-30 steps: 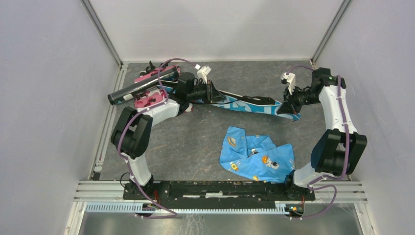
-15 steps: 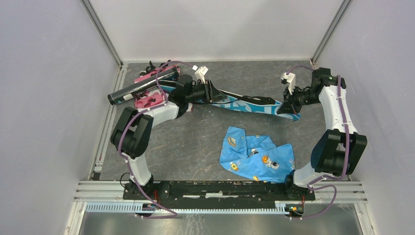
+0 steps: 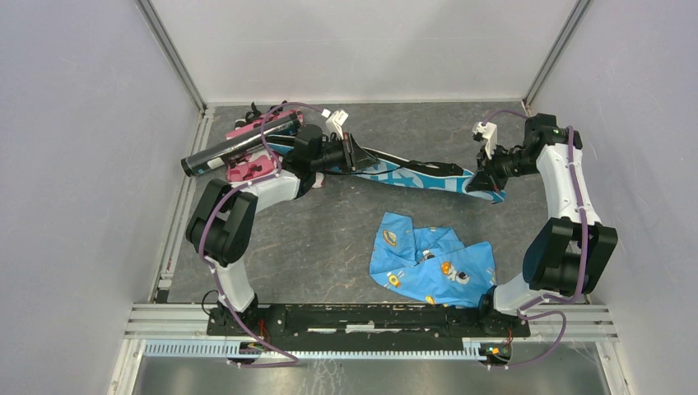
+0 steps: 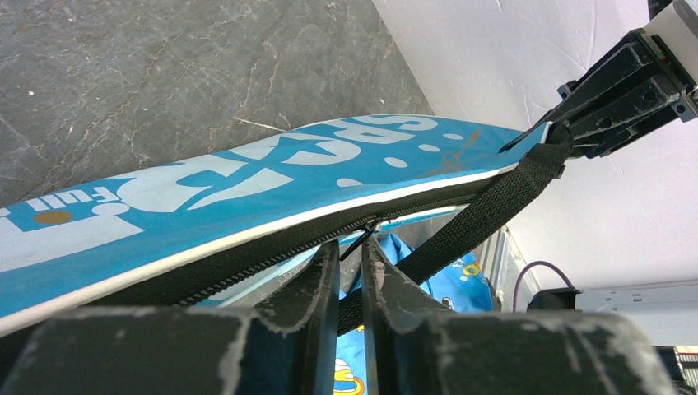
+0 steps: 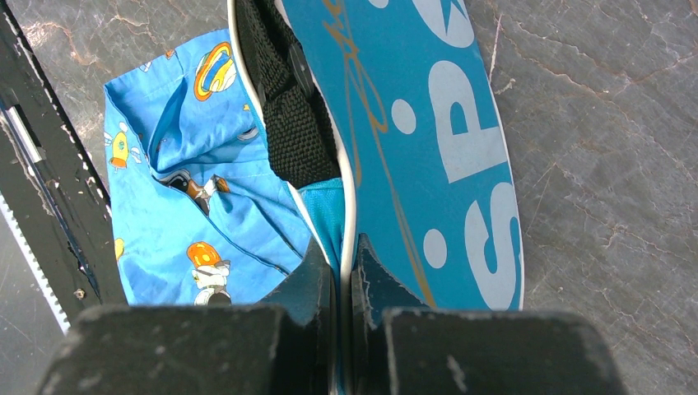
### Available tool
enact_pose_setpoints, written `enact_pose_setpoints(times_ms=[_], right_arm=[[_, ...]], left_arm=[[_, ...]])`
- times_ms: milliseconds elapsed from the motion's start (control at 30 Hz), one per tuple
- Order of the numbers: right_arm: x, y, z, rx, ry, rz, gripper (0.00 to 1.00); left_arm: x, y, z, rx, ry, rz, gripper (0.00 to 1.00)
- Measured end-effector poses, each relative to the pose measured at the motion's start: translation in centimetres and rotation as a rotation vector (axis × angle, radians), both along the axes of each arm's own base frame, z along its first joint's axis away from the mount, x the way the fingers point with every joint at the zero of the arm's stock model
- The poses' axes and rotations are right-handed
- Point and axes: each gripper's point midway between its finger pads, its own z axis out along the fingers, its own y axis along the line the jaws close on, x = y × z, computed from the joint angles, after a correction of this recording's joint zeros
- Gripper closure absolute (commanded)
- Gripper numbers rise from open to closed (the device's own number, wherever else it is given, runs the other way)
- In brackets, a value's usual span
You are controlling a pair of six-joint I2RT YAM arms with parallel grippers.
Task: Pack up the badminton gear
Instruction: Zip the racket bag at the center of the board.
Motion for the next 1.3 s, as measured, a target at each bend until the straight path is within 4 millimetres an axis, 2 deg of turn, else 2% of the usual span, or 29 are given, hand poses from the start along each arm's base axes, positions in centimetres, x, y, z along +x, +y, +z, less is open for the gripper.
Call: enact_pose_setpoints(times_ms=[267, 633, 867, 1300], right_arm=[[0.0, 0.0, 0.0, 0.000, 0.000, 0.000, 1.00], [0.0, 0.0, 0.0, 0.000, 0.002, 0.000, 1.00], [0.0, 0.0, 0.0, 0.000, 0.001, 0.000, 0.99], [0.0, 0.2, 0.0, 0.002, -0.003, 0.006, 0.99]], left_arm=[[-0.1, 0.0, 0.0, -0.001, 0.000, -0.008, 0.98], [-0.5, 0.4, -0.3, 0.044, -0.021, -0.016, 0.98], [-1.0, 1.4, -0.4, 0.160, -0.066, 0.003, 0.98], [-0.2, 2.4, -0.6, 0.343, -0.125, 0.020, 0.98]])
